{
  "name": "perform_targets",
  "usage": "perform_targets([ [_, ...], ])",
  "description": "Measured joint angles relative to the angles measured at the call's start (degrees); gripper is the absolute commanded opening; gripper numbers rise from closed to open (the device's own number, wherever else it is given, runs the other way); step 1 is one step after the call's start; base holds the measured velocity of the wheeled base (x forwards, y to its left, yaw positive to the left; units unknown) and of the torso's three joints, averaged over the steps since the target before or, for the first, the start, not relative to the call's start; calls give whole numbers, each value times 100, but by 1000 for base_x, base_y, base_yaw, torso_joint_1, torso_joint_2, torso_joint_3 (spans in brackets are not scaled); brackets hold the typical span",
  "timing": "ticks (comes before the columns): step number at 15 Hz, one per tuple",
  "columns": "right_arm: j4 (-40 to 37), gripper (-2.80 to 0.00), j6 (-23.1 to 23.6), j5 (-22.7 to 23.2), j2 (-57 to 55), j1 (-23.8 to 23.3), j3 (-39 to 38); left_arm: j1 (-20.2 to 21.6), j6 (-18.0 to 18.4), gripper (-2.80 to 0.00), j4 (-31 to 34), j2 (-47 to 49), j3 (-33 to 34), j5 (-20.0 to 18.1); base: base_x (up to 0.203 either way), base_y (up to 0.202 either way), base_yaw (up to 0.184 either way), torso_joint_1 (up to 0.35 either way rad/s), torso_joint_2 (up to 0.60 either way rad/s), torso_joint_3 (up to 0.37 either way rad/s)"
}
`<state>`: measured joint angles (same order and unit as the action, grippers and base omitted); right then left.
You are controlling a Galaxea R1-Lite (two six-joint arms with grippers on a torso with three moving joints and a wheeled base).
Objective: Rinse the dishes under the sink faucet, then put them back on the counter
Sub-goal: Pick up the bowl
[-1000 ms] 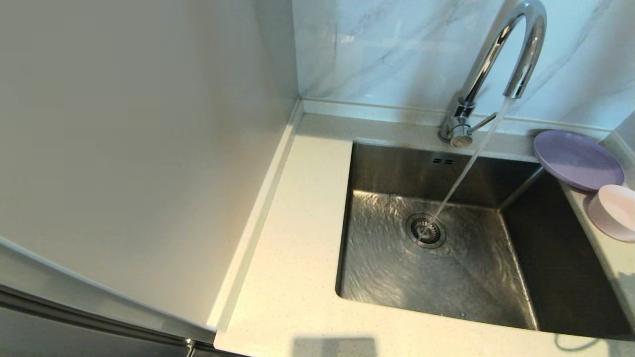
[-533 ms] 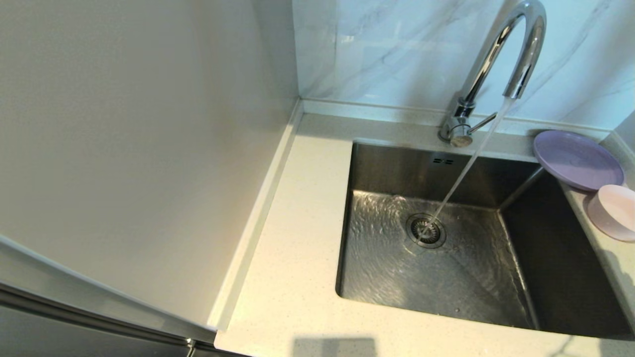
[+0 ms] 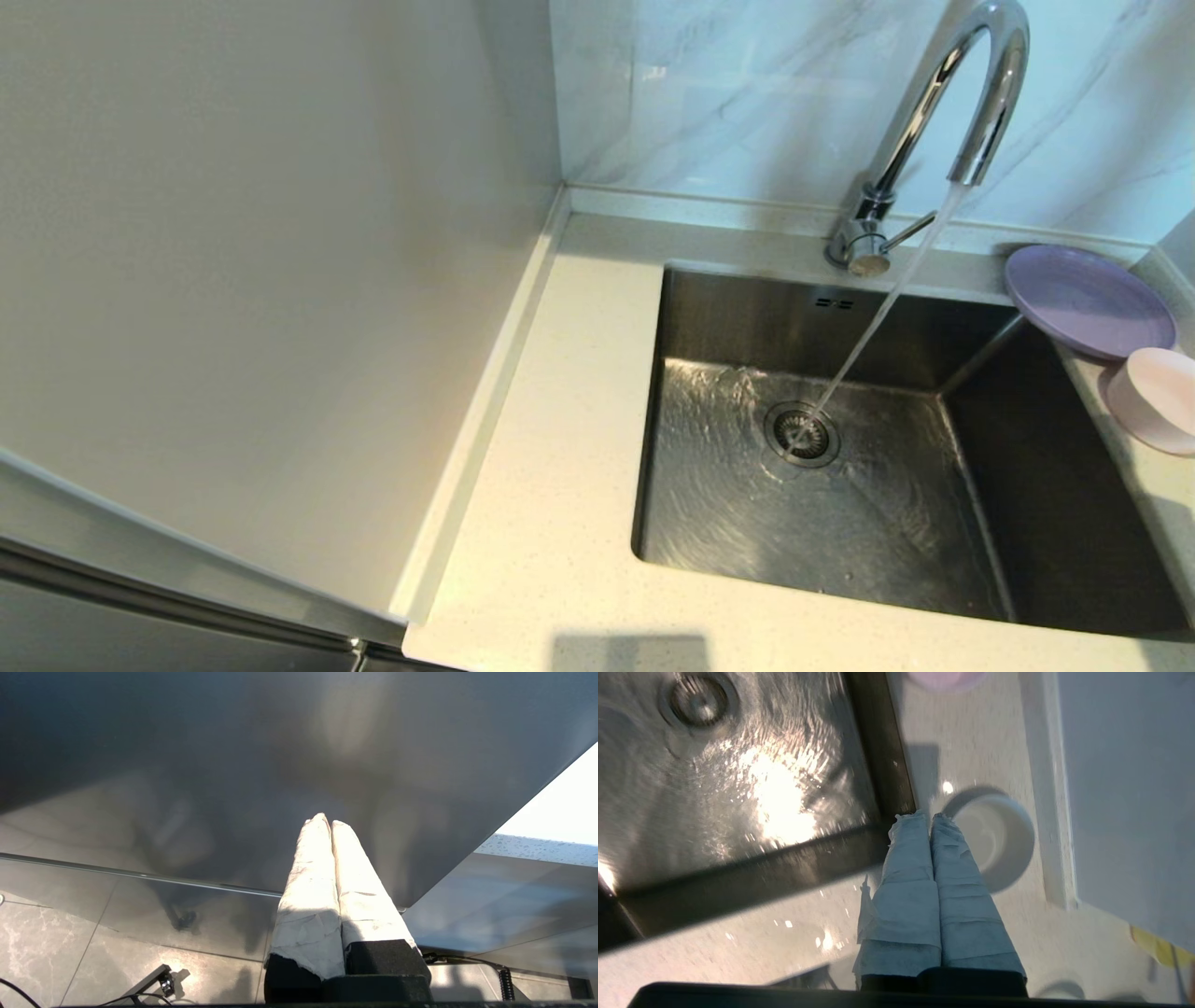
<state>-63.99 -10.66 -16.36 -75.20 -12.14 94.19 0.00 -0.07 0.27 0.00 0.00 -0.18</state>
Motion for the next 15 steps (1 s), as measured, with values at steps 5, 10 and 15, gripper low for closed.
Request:
perform_targets([
  [5, -480, -280, -1227, -144, -754, 245, 683, 0, 2, -280, -2, 0, 0, 0, 0, 0, 0, 0, 0, 0],
  [10, -322, -280, -3439, -251, -1578, 302, 942, -2, -2, -280, -2, 0, 0, 2, 0, 0, 0, 0, 0, 0],
  [15, 191, -280, -4172, -296, -1907, 46, 459, 0, 1, -280, -2, 0, 0, 0, 0, 0, 0, 0, 0, 0],
])
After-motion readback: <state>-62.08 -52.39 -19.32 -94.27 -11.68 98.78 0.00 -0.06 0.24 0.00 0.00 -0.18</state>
